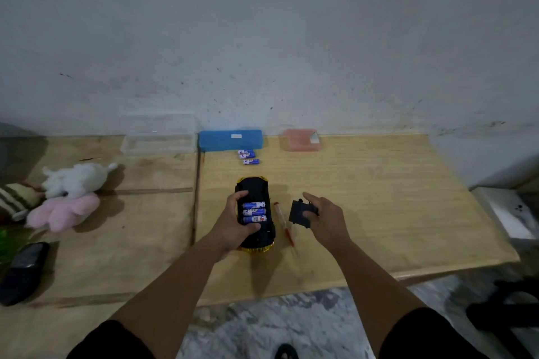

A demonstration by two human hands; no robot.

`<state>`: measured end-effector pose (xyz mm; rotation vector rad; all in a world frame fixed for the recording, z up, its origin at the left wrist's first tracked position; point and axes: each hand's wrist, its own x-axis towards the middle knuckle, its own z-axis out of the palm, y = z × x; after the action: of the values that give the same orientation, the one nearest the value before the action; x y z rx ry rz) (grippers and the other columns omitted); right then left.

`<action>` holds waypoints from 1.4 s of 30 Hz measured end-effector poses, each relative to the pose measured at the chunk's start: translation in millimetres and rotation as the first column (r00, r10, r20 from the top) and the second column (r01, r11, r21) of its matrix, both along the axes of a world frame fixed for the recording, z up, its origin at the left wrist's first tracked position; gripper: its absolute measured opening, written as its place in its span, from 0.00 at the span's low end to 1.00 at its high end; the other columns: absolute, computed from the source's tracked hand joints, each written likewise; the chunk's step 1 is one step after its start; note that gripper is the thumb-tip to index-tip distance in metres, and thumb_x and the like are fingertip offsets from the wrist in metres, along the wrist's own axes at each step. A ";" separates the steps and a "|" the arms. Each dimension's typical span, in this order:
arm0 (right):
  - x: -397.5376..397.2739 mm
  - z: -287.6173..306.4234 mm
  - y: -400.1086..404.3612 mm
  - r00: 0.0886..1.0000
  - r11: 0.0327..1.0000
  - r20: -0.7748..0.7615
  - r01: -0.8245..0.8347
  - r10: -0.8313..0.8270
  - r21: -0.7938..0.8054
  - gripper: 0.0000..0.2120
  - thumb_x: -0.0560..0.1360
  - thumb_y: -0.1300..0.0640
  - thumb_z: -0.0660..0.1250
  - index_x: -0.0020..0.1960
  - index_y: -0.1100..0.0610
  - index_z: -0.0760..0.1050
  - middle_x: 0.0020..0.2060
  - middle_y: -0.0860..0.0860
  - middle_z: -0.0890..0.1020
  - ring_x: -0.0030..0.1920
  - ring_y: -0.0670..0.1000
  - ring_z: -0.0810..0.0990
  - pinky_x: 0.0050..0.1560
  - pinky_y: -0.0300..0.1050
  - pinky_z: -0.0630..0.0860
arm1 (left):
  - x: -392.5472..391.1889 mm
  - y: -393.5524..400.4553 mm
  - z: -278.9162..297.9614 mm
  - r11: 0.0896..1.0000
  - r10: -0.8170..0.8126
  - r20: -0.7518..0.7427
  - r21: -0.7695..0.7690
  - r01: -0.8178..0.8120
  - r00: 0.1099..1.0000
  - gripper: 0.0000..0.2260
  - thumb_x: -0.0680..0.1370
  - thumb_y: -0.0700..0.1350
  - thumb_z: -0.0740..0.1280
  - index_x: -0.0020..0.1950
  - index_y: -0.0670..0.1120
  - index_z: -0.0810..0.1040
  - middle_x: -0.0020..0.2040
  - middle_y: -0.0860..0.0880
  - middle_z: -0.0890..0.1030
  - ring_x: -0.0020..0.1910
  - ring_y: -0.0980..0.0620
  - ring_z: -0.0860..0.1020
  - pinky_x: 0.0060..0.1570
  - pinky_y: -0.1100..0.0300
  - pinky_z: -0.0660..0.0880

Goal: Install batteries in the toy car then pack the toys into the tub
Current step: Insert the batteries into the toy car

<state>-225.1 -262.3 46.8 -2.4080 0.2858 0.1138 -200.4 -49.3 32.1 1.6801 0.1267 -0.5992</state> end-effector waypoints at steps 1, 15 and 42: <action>0.7 -7.8 -10.0 0.999 0.999 -0.021 -0.025 0.025 -0.022 0.22 0.77 0.65 0.62 0.70 0.58 0.67 0.57 0.58 0.78 0.58 0.55 0.75 0.53 0.37 0.67 | 1.1 -6.6 -2.4 1.000 0.017 -0.011 0.001 -0.017 1.000 0.33 0.73 0.32 0.70 0.70 0.56 0.60 0.62 0.47 0.72 0.57 0.45 0.76 0.56 0.47 0.76; 10.7 -64.2 -58.7 0.971 0.972 -0.094 -0.226 0.220 -0.069 0.19 0.76 0.60 0.64 0.67 0.56 0.72 0.55 0.55 0.72 0.58 0.55 0.71 0.56 0.43 0.69 | -3.3 -54.9 -13.8 0.982 0.188 -0.121 0.023 -0.187 0.975 0.33 0.73 0.33 0.70 0.68 0.60 0.61 0.62 0.47 0.73 0.57 0.44 0.76 0.47 0.43 0.79; 61.9 58.6 48.6 0.798 0.740 -0.226 -0.359 0.560 0.569 0.20 0.75 0.57 0.66 0.66 0.46 0.71 0.62 0.53 0.76 0.62 0.53 0.75 0.64 0.48 0.72 | 13.4 61.8 45.1 0.839 -0.376 0.391 0.528 0.129 0.840 0.52 0.57 0.54 0.81 0.75 0.59 0.56 0.77 0.48 0.52 0.76 0.54 0.50 0.71 0.58 0.57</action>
<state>-163.2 -213.7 105.4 -1.8580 -0.1829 0.8070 -187.0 12.4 77.2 2.3193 -0.3551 -0.3381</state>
